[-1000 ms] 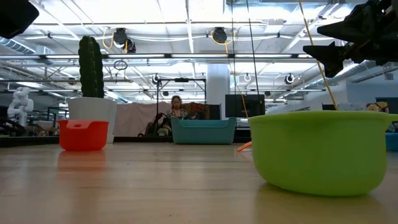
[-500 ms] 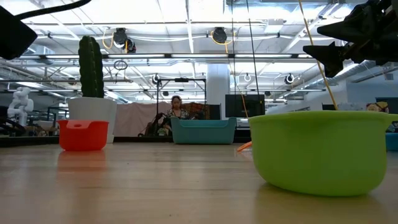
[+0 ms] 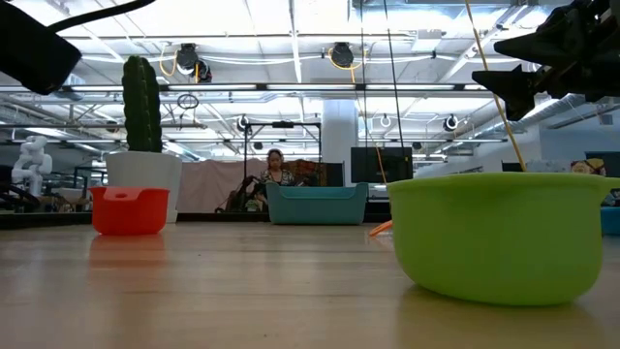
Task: Nest measuring cups in basket
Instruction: Stack the blue measuring cup on the red measuring cup
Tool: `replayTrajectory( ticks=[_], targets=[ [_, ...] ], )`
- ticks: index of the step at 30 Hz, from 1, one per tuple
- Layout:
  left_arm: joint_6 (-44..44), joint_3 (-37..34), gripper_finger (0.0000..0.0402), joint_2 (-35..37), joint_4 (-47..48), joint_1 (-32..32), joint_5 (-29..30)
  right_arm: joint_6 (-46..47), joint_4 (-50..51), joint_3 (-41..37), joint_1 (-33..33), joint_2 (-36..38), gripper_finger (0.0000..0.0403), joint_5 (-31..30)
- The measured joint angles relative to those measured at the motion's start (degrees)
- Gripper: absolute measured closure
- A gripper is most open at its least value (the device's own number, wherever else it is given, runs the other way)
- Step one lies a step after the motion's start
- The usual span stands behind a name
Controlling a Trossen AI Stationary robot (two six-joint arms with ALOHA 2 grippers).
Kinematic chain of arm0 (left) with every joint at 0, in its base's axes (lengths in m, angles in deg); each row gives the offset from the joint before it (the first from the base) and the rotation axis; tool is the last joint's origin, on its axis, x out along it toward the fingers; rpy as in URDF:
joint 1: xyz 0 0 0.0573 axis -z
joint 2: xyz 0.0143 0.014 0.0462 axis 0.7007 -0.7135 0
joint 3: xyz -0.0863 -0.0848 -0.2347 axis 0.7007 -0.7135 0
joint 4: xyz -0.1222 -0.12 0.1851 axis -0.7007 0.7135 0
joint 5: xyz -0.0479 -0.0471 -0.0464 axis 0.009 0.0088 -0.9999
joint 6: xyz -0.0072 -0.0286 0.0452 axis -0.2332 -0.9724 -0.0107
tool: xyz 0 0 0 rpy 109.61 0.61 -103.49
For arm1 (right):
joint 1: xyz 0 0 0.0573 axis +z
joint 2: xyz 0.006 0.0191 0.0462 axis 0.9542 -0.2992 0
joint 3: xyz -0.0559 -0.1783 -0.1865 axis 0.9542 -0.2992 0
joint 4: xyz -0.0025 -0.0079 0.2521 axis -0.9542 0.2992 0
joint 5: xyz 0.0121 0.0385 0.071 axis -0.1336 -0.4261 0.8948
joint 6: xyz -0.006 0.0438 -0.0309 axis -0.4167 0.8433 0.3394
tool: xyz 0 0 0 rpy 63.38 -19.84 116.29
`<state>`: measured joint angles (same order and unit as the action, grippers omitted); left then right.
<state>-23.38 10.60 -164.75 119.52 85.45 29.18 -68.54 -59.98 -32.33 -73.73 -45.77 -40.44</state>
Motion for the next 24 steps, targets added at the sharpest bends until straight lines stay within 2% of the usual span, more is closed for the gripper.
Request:
replayTrajectory(
  ticks=[6, 17, 19, 24],
  targets=[
    [0.47, 0.00, 0.0252, 0.00, -1.78, -0.55, 1.24, 0.01, 0.00, 0.00, 0.00, 0.00, 0.0151, 0.00],
    [2.68, 0.00, 0.0386, 0.00, -1.90, -0.96, 3.04, 0.01, 0.00, 0.01, -0.01, -0.01, 0.0151, 0.00],
    [3.64, 0.00, 0.0391, 0.07, -1.75, -1.42, 3.00, 0.00, 0.00, 0.00, -0.01, 0.01, 0.0151, 0.00],
    [4.07, 0.00, 0.0375, 0.07, -1.90, -2.55, 3.04, 0.01, 0.00, 0.01, -0.01, 0.01, 0.0151, 0.00]
  ],
)
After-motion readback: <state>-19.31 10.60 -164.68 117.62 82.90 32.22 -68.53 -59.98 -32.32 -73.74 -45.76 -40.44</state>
